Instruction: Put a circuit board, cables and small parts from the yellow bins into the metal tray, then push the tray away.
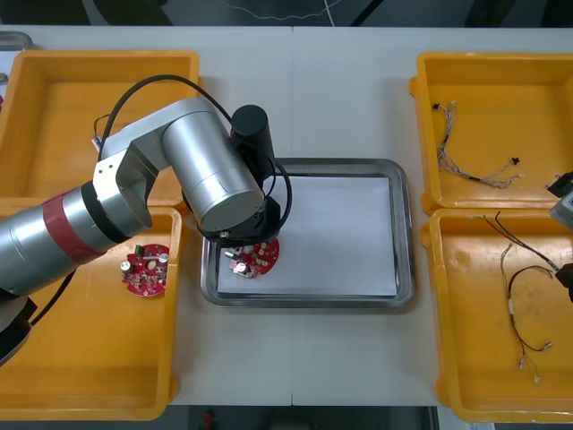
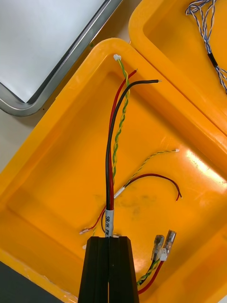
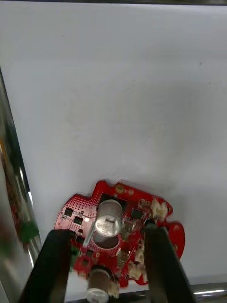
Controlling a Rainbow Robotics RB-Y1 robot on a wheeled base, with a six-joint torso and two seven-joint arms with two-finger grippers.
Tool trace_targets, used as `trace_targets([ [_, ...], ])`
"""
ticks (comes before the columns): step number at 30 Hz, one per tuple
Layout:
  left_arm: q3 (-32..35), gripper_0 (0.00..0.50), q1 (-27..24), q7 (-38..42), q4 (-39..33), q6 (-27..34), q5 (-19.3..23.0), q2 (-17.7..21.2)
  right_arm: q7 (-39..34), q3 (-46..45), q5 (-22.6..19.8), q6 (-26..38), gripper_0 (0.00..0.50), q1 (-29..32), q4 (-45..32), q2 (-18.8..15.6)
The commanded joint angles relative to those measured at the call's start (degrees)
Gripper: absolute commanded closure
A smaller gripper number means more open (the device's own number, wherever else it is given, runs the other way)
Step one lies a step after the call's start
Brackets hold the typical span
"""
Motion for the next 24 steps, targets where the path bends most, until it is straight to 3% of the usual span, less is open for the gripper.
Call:
trace_targets([
  [1,-0.8,0.000,0.5,5.5,-0.6,-1.6,-1.1,-0.8,-0.9,0.5,0.1,0.2,0.500,-0.7,-0.2,-1.8],
  [9,1.7,0.000,0.5,6.4,-2.0,-0.8,-0.9,-0.8,-0.9,0.5,0.2,0.2,0.500,-0.7,-0.2,-1.8],
  [24,18.4,0.000,0.5,6.2,-12.0,12.6,3.6,2.0,-0.4,4.6,-2.0,0.2,0.500,-6.0,-2.6,-2.4],
])
